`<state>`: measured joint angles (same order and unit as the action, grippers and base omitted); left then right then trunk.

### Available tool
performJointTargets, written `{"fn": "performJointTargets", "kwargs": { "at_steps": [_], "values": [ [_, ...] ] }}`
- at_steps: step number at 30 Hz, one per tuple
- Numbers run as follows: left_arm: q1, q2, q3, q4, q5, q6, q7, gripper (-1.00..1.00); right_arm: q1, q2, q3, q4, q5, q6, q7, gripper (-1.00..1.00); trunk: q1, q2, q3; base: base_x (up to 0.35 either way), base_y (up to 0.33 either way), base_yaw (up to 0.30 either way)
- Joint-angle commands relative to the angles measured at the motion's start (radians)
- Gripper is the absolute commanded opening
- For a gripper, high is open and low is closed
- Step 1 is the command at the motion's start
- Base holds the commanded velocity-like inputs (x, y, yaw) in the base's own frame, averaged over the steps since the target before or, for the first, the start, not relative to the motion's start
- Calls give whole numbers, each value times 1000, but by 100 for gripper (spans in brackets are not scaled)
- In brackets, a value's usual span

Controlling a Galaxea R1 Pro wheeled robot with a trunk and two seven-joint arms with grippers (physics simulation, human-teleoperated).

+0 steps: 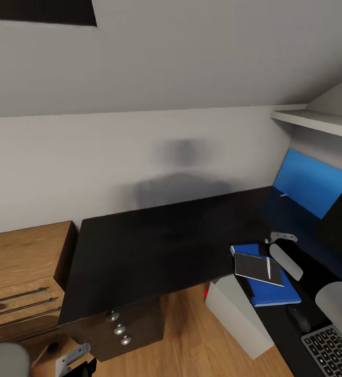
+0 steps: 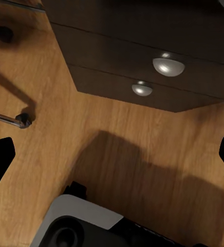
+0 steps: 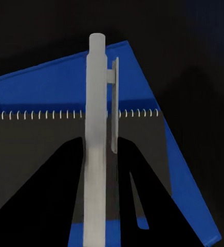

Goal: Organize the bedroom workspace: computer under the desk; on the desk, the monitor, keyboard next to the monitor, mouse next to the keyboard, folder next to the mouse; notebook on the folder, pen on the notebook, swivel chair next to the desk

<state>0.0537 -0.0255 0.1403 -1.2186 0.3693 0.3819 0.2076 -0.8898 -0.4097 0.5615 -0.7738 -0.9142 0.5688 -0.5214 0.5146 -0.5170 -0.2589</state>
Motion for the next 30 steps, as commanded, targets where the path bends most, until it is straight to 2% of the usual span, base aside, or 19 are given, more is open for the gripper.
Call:
{"fn": "performJointTargets", "kwargs": {
  "at_steps": [1, 5, 8, 15, 30],
  "values": [
    [0, -1, 1, -3, 11, 5, 6, 100, -1, -1, 7, 8, 1, 0, -9, -100, 4, -9, -5, 0, 0, 0],
    [0, -1, 1, -2, 11, 5, 6, 100, -1, -1, 9, 19, 48, -1, -10, -100, 20, -37, -17, 0, 0, 0],
    [0, -1, 1, -2, 11, 5, 6, 100, -1, 0, 9, 34, 63, -2, -10, -100, 31, -58, -27, 0, 0, 0],
    [0, -1, 1, -1, 11, 5, 6, 100, -1, 0, 9, 59, 80, -40, -9, -100, 58, -107, -49, 0, 0, 0],
    [0, -1, 0, -1, 11, 5, 6, 100, -1, 0, 11, 57, 81, -46, -4, -100, 116, -212, -96, 0, 0, 0]
  ]
}}
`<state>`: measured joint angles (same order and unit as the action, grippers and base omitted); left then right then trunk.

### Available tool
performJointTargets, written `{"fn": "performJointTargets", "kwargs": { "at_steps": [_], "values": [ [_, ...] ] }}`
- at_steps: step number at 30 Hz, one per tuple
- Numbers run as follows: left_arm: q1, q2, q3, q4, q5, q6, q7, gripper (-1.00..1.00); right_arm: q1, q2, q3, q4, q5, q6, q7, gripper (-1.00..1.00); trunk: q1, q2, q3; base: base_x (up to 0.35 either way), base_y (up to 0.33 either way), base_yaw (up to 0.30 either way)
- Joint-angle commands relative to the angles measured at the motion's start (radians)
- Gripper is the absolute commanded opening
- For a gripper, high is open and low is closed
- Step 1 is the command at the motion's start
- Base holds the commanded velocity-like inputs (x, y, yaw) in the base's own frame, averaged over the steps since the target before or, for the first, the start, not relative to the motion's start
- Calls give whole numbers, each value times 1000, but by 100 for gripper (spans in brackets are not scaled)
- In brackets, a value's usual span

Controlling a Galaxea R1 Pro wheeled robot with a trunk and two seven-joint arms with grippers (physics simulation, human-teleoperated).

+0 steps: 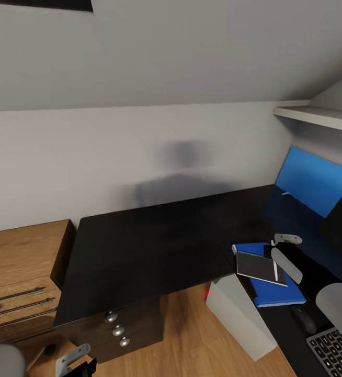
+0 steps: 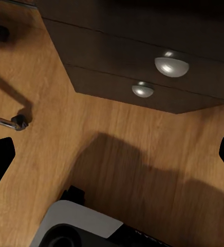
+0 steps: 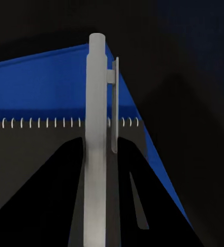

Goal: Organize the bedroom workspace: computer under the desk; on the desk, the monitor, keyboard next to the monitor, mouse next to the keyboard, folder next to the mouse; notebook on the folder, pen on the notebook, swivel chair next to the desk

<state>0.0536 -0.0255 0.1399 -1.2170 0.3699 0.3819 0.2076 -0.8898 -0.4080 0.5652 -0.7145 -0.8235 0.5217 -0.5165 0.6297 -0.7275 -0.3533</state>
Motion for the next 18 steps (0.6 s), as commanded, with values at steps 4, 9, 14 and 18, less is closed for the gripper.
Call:
{"fn": "performJointTargets", "kwargs": {
  "at_steps": [4, 9, 14, 18],
  "values": [
    [0, -1, 0, -3, 11, 5, 6, 100, -1, -2, 7, -2, -10, -3, -8, -100, 16, -29, -14, 0, 0, 0],
    [0, -1, 0, -3, 11, 5, 6, 100, -1, -2, 8, -2, -10, -4, -8, -100, 35, -64, -30, 0, 0, 0],
    [0, -1, 0, -3, 10, 5, 6, 100, -1, -2, 8, -2, -9, -5, -8, -100, 54, -99, -45, 0, 0, 0],
    [0, -1, 1, -3, 11, 5, 4, 100, -1, -2, 9, -2, -9, -5, -8, -100, 69, -127, -58, 0, 0, 0]
  ]
}}
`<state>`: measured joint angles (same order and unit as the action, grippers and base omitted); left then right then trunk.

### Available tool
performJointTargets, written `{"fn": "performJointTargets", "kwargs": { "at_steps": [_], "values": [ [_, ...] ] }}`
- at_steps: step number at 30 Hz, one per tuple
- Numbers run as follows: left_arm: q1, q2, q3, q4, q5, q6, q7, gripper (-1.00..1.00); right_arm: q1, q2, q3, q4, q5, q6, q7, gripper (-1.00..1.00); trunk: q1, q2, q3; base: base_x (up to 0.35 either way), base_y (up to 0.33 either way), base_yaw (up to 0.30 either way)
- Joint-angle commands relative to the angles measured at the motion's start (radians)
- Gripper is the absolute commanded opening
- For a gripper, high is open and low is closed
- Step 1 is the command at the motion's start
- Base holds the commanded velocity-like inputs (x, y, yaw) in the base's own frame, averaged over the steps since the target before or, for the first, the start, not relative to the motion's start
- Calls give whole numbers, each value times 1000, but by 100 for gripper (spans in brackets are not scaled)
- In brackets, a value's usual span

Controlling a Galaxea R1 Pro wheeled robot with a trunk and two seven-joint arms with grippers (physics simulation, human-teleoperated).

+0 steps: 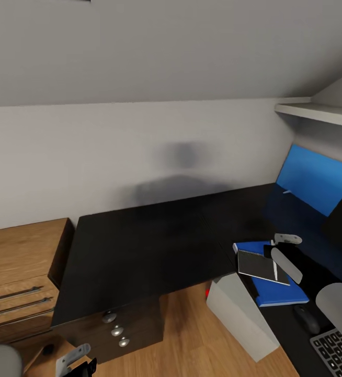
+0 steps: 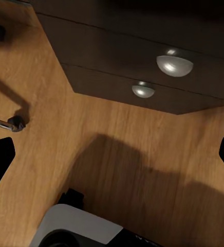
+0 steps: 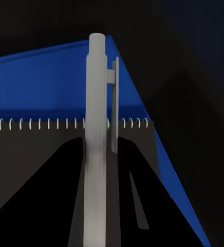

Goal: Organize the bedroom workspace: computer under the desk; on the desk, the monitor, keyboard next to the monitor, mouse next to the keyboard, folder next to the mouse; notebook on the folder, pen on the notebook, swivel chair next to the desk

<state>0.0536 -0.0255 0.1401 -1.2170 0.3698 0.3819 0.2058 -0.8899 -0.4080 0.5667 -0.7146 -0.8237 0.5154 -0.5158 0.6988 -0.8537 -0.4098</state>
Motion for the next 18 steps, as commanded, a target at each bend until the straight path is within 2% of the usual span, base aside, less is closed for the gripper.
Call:
{"fn": "performJointTargets", "kwargs": {
  "at_steps": [1, 11, 18],
  "values": [
    [0, -1, 1, -3, 11, 5, 5, 100, -1, -2, 7, -2, -9, 1, -9, -100, 4, -8, -4, 0, 0, 0],
    [0, -1, 1, -3, 11, 5, 5, 100, -1, 0, 7, -2, -9, 1, -9, -100, 43, -78, -36, 0, 0, 0],
    [0, -1, 1, -3, 11, 5, 3, 100, -1, 0, 7, -3, -9, 1, -9, -100, 43, -78, -36, 0, 0, 0]
  ]
}}
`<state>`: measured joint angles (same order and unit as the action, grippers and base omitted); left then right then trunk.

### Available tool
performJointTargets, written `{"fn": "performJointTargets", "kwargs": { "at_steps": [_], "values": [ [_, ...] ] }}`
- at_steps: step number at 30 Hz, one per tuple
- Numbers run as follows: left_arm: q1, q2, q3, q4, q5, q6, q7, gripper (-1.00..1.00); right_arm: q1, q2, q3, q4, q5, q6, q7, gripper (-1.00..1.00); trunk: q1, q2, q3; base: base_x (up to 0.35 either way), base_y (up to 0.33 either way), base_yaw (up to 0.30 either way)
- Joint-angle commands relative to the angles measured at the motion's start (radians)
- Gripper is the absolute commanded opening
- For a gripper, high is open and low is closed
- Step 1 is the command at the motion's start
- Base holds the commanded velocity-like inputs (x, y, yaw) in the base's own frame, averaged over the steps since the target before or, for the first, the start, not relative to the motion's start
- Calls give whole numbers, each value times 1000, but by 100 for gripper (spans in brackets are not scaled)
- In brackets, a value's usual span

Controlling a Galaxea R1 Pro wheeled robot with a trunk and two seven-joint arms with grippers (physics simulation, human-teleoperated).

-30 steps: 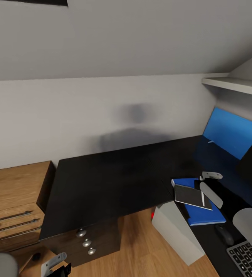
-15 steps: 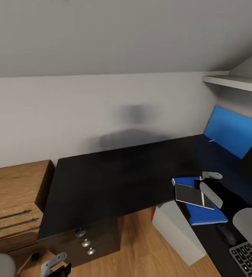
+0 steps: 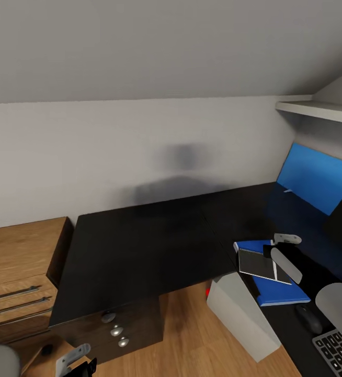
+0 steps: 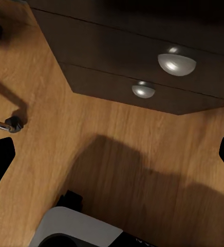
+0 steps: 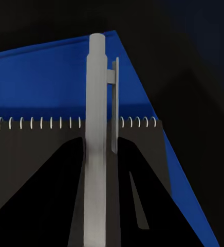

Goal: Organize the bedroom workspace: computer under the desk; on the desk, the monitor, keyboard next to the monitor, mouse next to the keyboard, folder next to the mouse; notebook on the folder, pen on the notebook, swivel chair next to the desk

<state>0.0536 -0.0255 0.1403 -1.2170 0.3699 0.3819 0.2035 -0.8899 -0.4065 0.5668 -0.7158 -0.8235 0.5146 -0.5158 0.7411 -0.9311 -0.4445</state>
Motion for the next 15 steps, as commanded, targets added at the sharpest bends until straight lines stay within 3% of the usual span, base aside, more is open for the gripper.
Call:
{"fn": "performJointTargets", "kwargs": {
  "at_steps": [1, 9, 10, 15],
  "values": [
    [0, -1, 1, -2, 11, 5, 5, 100, -1, -2, 7, -2, -9, 1, -9, -100, 0, -1, -1, 0, 0, 0],
    [0, 0, 1, -2, 11, 5, 4, 100, -1, -2, 7, -2, -9, 1, -9, -100, 0, -1, -1, 0, 0, 0],
    [0, 0, 1, -2, 11, 5, 4, 100, -1, -2, 7, -2, -9, 1, -9, 100, 0, -1, -1, 0, 0, 0],
    [0, 0, 1, -2, 11, 5, 4, 100, -1, -2, 7, -2, -9, 1, -9, 100, 0, -1, -1, 0, 0, 0]
  ]
}}
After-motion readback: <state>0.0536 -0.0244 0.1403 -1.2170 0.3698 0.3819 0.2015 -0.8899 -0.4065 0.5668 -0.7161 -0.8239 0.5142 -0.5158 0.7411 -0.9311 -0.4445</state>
